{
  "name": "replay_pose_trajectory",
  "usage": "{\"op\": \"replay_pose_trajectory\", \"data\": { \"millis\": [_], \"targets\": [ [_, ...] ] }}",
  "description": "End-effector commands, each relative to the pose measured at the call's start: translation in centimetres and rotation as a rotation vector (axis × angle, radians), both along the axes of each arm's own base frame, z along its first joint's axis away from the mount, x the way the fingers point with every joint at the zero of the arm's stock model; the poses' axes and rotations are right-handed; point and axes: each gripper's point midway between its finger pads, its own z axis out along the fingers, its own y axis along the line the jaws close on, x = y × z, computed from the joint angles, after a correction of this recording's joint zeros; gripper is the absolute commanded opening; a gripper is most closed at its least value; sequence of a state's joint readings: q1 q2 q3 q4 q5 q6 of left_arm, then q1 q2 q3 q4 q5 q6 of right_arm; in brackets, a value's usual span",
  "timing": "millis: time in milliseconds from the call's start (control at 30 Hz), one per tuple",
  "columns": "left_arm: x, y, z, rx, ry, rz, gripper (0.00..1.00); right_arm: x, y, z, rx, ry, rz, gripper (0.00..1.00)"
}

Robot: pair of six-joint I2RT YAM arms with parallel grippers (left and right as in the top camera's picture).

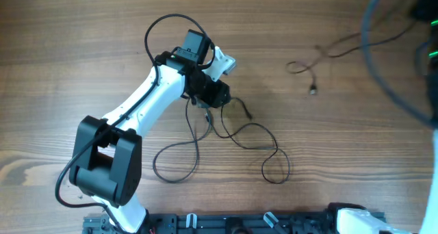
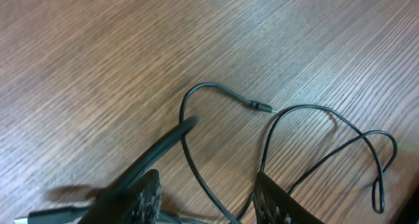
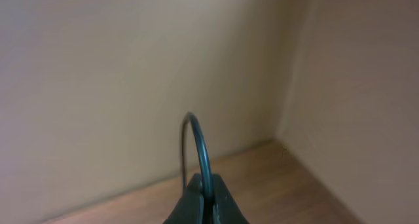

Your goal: Untangle cables

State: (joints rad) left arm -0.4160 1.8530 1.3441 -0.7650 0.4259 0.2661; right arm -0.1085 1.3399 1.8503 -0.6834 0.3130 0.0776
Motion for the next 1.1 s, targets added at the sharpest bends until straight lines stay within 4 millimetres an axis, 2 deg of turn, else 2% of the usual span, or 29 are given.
{"op": "replay_pose_trajectory", "data": {
  "millis": [0, 33, 133, 267, 433, 500, 533, 600, 667, 733, 800, 867, 967, 1000, 1033, 1067],
  "targets": [
    [0.2, 0.2, 1.0, -0.004, -0.014, 0.017, 0.49, -1.0, -6.7, 1.5, 0.035, -0.081, -0.042, 0.04],
    [0.2, 0.2, 1.0, -0.004, -0.013, 0.016, 0.48, -1.7, -8.9, 1.6, 0.072, -0.108, -0.087, 0.04],
    [0.2, 0.2, 1.0, -0.004, -0.014, 0.016, 0.49, -3.3, -14.1, 0.8, 0.195, -0.162, -0.152, 0.04],
    [0.2, 0.2, 1.0, -0.004, -0.013, 0.016, 0.5, -4.0, -18.8, -0.9, 0.295, -0.187, -0.198, 0.04],
    [0.2, 0.2, 1.0, -0.005, -0.013, 0.017, 0.5, -4.0, -22.0, -3.8, 0.331, -0.136, -0.275, 0.04],
    [0.2, 0.2, 1.0, -0.004, -0.013, 0.017, 0.44, -3.8, -23.8, -6.6, 0.366, -0.079, -0.347, 0.04],
    [0.2, 0.2, 1.0, -0.004, -0.013, 0.017, 0.42, -3.8, -25.0, -8.8, 0.389, -0.031, -0.403, 0.04],
    [0.2, 0.2, 1.0, -0.004, -0.011, 0.017, 0.42, -3.6, -26.6, -12.7, 0.433, 0.058, -0.473, 0.04],
    [0.1, 0.2, 1.0, -0.002, -0.008, 0.017, 0.42, -3.5, -27.7, -15.9, 0.469, 0.129, -0.516, 0.04],
    [0.0, 0.3, 1.0, 0.0, -0.003, 0.017, 0.42, -3.4, -29.0, -20.8, 0.539, 0.232, -0.55, 0.04],
    [-0.1, 0.3, 0.9, 0.002, 0.001, 0.017, 0.43, -3.5, -29.8, -24.1, 0.588, 0.302, -0.572, 0.04],
    [-0.1, 0.3, 0.9, 0.002, 0.002, 0.017, 0.43, -4.0, -30.3, -28.9, 0.668, 0.405, -0.589, 0.04],
    [-0.1, 0.3, 0.9, 0.002, 0.002, 0.018, 0.38, -4.3, -29.6, -33.9, 0.8, 0.5, -0.556, 0.04],
    [-0.1, 0.3, 0.9, 0.002, 0.005, 0.022, 0.34, -4.1, -29.2, -35.2, 0.845, 0.519, -0.53, 0.27],
    [-0.1, 0.3, 0.9, 0.001, 0.008, 0.028, 0.34, -3.9, -28.7, -36.5, 0.889, 0.539, -0.504, 0.71],
    [-0.1, 0.3, 0.9, 0.0, 0.014, 0.04, 0.35, -4.1, -28.2, -37.5, 0.924, 0.566, -0.502, 0.99]
  ]
}}
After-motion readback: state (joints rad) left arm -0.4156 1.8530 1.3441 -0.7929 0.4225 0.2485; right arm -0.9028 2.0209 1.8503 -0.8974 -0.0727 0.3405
